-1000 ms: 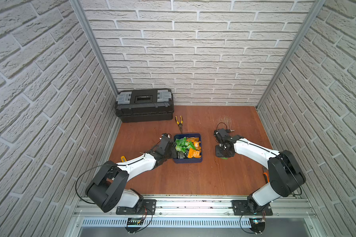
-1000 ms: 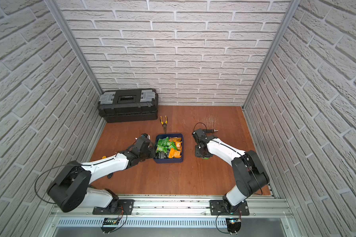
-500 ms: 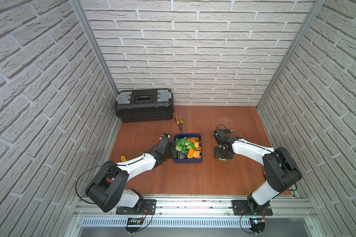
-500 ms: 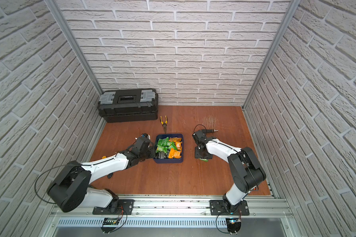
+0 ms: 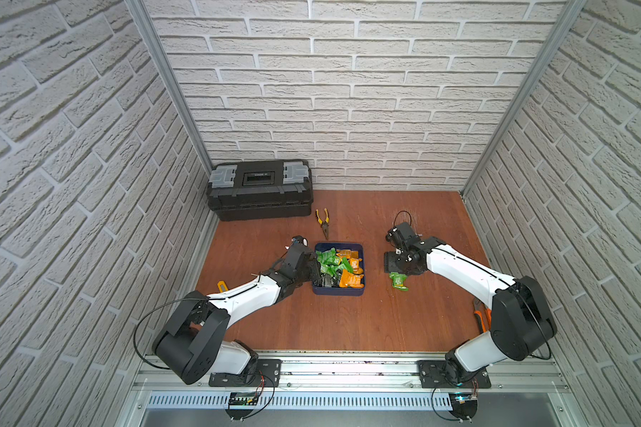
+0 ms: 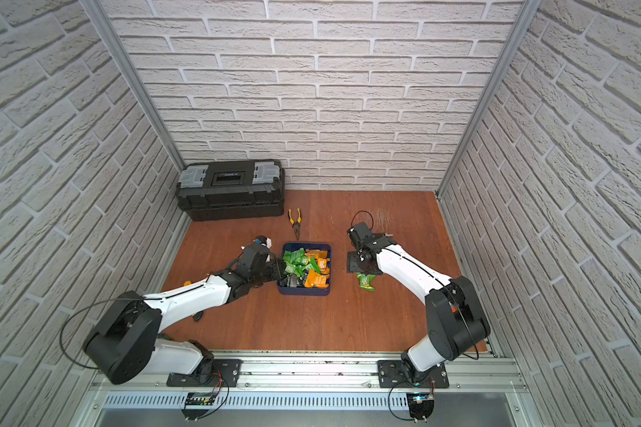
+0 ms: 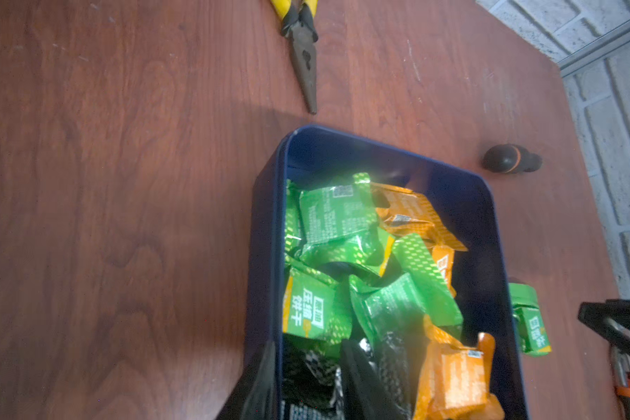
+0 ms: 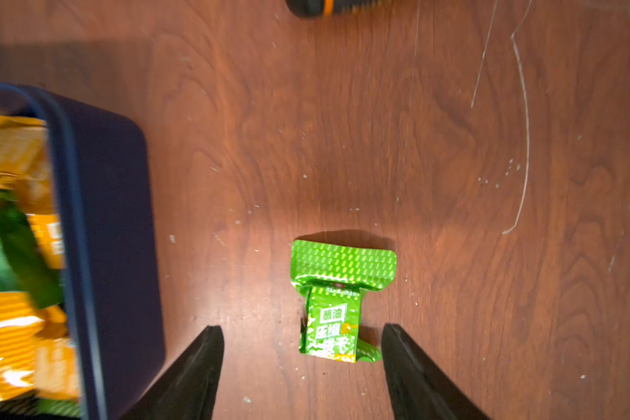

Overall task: Take the cookies out of the storage box
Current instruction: Place the cookie at the center of the board, then pick up the cookie from the storage box.

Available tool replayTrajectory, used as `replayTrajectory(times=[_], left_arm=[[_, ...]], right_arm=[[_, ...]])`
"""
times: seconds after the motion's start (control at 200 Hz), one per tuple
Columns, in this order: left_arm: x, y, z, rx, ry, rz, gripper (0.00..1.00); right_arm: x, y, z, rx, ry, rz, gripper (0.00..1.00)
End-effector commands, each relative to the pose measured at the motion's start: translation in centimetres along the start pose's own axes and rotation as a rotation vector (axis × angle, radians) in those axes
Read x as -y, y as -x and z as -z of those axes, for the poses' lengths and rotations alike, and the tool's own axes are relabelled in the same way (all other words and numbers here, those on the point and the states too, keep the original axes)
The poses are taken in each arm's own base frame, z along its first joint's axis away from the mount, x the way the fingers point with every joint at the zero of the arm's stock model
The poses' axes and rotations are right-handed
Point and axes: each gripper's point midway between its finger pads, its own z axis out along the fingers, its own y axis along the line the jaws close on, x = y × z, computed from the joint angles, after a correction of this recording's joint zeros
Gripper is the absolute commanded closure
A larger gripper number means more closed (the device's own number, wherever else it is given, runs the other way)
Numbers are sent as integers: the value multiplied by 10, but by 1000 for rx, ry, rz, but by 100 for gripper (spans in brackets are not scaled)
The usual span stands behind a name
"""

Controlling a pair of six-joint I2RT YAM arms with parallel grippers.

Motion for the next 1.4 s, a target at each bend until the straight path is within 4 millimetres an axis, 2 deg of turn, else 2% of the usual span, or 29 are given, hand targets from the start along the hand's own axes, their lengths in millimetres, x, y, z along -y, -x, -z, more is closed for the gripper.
replayTrajectory(times=[0.0, 0.11, 0.22, 0.485, 0.69, 0.975, 1.155, 1.395], left_arm=[[21, 31, 17, 119, -81, 22, 62], [15, 40, 28, 165, -80, 71, 62], [-3, 47, 37, 200, -73, 168, 62], [-53, 42, 48, 240, -49, 366, 63], [-68, 35, 54, 253, -44, 394, 64], [-83, 16, 53, 224, -33, 442, 64], [-85, 16, 53, 233, -30, 450, 64], [-85, 17, 52, 225, -26, 439, 65]], right_arm=[[-18, 12, 26, 48, 65, 41, 27], [-40, 17, 39, 70, 112, 105, 30], [-67, 13, 45, 70, 157, 206, 34], [-115, -16, 35, -17, 191, 426, 37], [-141, -38, 24, -86, 206, 533, 38], [-147, -47, 3, -149, 159, 566, 40], [-146, -37, 1, -142, 102, 518, 40], [-160, -25, -4, -122, 101, 409, 41]])
